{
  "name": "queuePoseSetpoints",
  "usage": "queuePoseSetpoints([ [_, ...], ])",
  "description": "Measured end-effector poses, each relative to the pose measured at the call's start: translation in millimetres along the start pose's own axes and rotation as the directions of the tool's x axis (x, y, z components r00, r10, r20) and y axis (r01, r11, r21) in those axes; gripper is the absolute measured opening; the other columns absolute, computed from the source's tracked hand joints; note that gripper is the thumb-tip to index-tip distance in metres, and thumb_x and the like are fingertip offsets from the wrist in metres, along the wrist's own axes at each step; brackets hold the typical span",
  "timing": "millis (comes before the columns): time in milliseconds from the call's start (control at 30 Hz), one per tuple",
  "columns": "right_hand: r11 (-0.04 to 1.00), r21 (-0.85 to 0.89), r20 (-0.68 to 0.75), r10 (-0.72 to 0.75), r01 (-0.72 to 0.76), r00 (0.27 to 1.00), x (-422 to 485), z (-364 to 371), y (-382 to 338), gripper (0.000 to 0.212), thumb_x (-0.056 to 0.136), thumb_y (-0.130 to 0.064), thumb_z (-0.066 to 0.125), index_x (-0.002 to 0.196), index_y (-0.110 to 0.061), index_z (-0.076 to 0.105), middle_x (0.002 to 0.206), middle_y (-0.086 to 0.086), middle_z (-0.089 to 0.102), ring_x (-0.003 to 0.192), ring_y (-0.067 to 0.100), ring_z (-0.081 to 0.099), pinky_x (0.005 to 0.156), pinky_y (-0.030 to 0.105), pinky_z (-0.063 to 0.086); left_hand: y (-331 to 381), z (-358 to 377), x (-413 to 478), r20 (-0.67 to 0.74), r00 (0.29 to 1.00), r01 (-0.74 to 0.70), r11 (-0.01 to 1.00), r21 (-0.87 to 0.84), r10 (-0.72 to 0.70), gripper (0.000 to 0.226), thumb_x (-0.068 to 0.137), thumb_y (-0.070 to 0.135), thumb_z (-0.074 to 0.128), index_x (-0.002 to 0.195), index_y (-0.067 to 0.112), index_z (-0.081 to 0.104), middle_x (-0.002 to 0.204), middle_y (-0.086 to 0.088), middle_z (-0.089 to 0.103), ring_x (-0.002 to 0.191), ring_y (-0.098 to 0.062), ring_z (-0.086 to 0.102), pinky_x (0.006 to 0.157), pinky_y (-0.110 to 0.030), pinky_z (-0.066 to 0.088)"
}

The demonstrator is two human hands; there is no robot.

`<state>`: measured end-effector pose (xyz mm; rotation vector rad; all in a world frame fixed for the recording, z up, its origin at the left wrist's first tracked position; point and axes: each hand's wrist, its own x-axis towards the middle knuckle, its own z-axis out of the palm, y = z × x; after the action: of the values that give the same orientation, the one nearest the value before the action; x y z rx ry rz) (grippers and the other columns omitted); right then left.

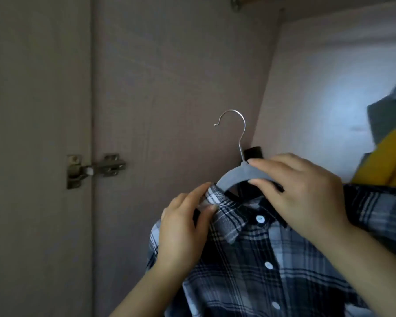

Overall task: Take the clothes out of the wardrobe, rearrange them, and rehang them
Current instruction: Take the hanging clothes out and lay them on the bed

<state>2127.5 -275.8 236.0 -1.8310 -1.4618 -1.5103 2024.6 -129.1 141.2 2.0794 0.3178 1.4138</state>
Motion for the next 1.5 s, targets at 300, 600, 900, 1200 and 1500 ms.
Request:
queuePoseSetpoints([
  [300,0.866,0.499,-0.070,0.058,-0.016,0.996,-72.8,79.6,-146.7,0.024,0.081,-0.033,0.066,0.094,-0.015,0.075,0.082,0.001,0.070,0.077,0.010,0.054,0.067,0.022,0.042,-56.4,-124.8,-133.4,-0.150,0.978,0.201,0.852,0.484,-0.146,0.038,0.084,0.043,0.048,0.121,0.036,0.048,0.094,0.015,0.061,0.086,-0.005,0.050,0.076,-0.028,0.043],
  [600,0.511,0.859,-0.028,-0.008,0.028,1.000,-71.4,81.1,-318.8,0.025,0.083,-0.034,0.061,0.098,-0.019,0.073,0.088,-0.002,0.069,0.079,0.010,0.057,0.064,0.024,0.045,-48.9,-263.2,-230.8,-0.418,0.889,0.443,0.586,0.678,-0.188,0.034,0.082,0.039,0.050,0.115,0.036,0.052,0.097,0.022,0.051,0.088,-0.005,0.049,0.079,-0.025,0.041],
  [900,0.236,0.964,-0.093,-0.137,0.124,0.986,-46.5,33.5,-507.3,0.026,0.081,-0.039,0.058,0.100,-0.024,0.070,0.087,-0.005,0.067,0.079,0.012,0.054,0.061,0.025,0.040,-18.0,-415.0,-323.4,-0.644,0.748,0.653,0.352,0.671,-0.160,0.031,0.082,0.036,0.052,0.113,0.036,0.054,0.097,0.021,0.055,0.090,-0.001,0.049,0.086,-0.012,0.028],
  [1200,0.048,0.993,-0.086,-0.316,0.106,0.945,-13.9,-29.9,-709.2,0.034,0.077,-0.045,0.055,0.099,-0.026,0.071,0.079,-0.009,0.066,0.066,0.005,0.059,0.052,0.011,0.040,-11.3,-583.9,-411.5,-0.753,0.650,0.755,0.197,0.625,-0.104,0.030,0.083,0.039,0.050,0.112,0.037,0.055,0.099,0.024,0.054,0.093,0.001,0.048,0.085,-0.023,0.034],
  [1500,-0.126,0.990,-0.105,-0.392,0.060,0.914,19.9,-62.0,-879.5,0.030,0.071,-0.035,0.074,0.100,-0.025,0.071,0.084,-0.010,0.067,0.084,0.005,0.054,0.060,0.013,0.045,-17.6,-721.5,-467.1,-0.811,0.580,0.814,0.074,0.576,-0.077,0.031,0.085,0.038,0.050,0.113,0.031,0.058,0.102,0.013,0.064,0.096,-0.003,0.051,0.089,-0.022,0.037],
])
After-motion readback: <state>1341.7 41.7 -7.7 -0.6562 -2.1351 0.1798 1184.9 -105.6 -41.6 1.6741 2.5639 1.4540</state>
